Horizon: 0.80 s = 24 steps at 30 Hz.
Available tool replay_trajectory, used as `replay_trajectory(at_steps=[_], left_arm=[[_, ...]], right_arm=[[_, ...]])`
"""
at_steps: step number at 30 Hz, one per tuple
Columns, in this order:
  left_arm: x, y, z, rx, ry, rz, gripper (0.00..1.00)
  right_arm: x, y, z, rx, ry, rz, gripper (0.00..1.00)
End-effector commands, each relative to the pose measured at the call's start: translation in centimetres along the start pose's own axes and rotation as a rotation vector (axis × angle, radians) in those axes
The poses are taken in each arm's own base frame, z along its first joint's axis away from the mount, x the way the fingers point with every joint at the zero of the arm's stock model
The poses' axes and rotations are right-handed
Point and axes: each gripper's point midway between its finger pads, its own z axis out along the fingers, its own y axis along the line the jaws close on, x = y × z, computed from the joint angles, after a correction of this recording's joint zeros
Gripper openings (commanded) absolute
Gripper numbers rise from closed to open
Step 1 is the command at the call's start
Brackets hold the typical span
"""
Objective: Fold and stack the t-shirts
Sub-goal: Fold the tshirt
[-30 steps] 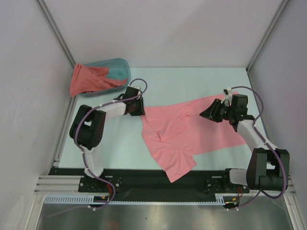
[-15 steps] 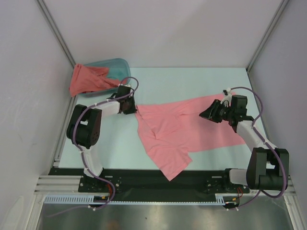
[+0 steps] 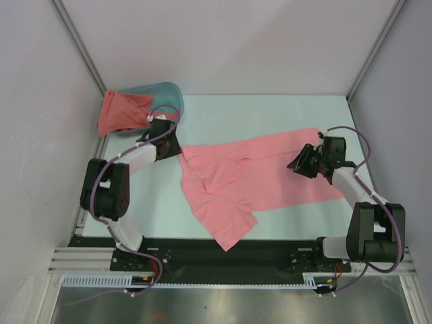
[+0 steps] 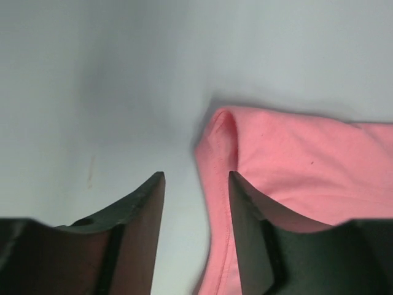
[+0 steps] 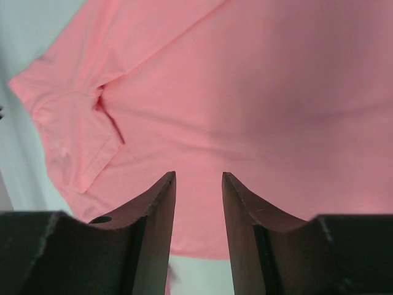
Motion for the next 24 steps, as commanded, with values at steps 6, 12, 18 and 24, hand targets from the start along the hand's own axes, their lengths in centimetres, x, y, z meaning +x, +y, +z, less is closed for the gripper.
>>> replay_trajectory(at_steps=[6,12,18,24], left_arm=[[0.8,-0.8,-11.5,0.028,-0.189,-0.086,0.62],[12.8,-4.9,-16.5,0.277,0.037,-0.077,0.61],[21.4,-6.8,-20.9,0.472,0.186,-0.186,0.56],[26.8,-8.2,-22.1,0.487,0.296,-0.148,0.56]], right_arm=[[-2.2,-1.6,-2.8,0.179,-0.105,0.039,0.48],[-1.5,-2.0,-4.5,0.233,-0.127,0.065,0.52],[-0.6,-0.9,-6.1,0.205,-0.154,0.055,0.53],[1.3,-0.5,-6.3,0.174,-0.134,0.057,0.53]])
